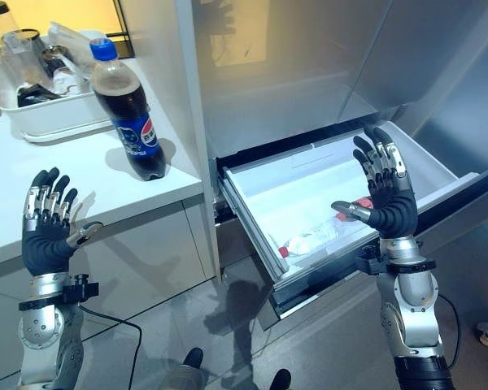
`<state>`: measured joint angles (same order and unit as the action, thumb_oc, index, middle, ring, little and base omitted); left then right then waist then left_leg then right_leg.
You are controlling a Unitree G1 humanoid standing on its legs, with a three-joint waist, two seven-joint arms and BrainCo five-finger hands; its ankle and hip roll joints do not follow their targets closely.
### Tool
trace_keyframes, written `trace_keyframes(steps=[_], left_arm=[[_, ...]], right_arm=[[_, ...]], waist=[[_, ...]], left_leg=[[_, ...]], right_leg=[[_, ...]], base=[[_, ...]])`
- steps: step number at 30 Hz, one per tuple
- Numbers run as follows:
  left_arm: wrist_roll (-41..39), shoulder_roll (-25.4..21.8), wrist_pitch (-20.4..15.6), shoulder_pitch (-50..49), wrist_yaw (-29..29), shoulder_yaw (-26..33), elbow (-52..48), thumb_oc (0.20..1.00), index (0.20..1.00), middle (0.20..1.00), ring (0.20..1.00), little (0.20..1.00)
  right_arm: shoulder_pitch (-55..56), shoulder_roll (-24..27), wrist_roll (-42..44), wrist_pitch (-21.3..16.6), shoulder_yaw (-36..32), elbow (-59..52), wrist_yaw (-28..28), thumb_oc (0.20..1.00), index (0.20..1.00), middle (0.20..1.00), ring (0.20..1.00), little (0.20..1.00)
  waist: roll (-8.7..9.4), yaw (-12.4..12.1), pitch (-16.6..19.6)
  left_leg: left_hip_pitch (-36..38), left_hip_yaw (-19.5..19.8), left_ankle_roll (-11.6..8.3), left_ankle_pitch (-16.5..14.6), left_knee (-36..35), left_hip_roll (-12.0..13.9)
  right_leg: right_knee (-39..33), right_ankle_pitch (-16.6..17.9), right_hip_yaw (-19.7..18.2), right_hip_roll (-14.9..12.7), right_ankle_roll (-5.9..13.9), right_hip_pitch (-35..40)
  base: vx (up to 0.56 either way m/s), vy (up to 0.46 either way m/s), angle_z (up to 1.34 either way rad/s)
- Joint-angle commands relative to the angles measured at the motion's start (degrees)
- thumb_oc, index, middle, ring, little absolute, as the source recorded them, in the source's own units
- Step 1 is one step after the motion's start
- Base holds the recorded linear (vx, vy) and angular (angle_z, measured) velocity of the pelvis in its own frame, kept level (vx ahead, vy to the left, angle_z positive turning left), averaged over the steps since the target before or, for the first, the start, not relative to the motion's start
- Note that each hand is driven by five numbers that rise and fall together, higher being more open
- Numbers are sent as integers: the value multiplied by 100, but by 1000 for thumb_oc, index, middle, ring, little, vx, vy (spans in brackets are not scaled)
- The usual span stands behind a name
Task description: Take the drinks into the refrigerator
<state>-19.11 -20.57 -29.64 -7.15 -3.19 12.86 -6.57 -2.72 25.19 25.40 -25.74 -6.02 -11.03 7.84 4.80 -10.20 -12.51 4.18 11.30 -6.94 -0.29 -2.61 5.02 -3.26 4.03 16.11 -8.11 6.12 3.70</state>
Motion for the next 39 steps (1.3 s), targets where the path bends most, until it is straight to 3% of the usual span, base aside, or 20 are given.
trace_keyframes(steps=[1,4,16,24,31,39], left_arm=[[148,-332,-253,350,-226,206,491,1000,1000,1000,1000,1000],[-162,-360,-200,479,-210,249,766,1000,1000,1000,1000,1000],[469,-1133,3,1122,-978,476,1948,1000,1000,1000,1000,1000],[547,-1677,220,1439,-1103,498,2494,1000,1000,1000,1000,1000],[539,-2194,500,1565,-799,341,3096,1000,1000,1000,1000,1000],[226,-2366,682,1684,-226,44,3313,1000,1000,1000,1000,1000]], right_arm=[[-357,133,68,-119,90,-224,73,1000,1000,1000,1000,1000],[-427,138,176,-88,165,-230,127,1000,1000,1000,1000,1000],[-555,257,393,33,350,-253,331,1000,1000,1000,1000,1000],[-574,340,507,136,461,-321,425,1000,1000,1000,1000,1000],[-544,423,626,229,523,-436,552,1000,1000,1000,1000,1000],[-440,392,714,331,538,-474,686,1000,1000,1000,1000,1000]], waist=[[-152,109,340],[-170,151,358],[-216,362,439],[-230,466,446],[-239,533,433],[-247,579,431]], left_leg=[[162,-184,588,-183,-197,-316],[219,-257,588,-204,-201,-315],[403,-530,554,-295,-231,-287],[466,-661,565,-333,-232,-282],[517,-785,574,-349,-229,-271],[561,-861,584,-362,-236,-265]], right_leg=[[1038,-751,107,137,-200,27],[1010,-738,20,157,-199,41],[879,-710,-225,234,-184,118],[882,-672,-373,270,-159,95],[897,-667,-538,312,-140,62],[866,-650,-634,353,-131,53]], base=[[4,22,-6],[11,22,-12],[17,15,-14],[16,11,-13],[10,11,-12],[7,6,-6]])
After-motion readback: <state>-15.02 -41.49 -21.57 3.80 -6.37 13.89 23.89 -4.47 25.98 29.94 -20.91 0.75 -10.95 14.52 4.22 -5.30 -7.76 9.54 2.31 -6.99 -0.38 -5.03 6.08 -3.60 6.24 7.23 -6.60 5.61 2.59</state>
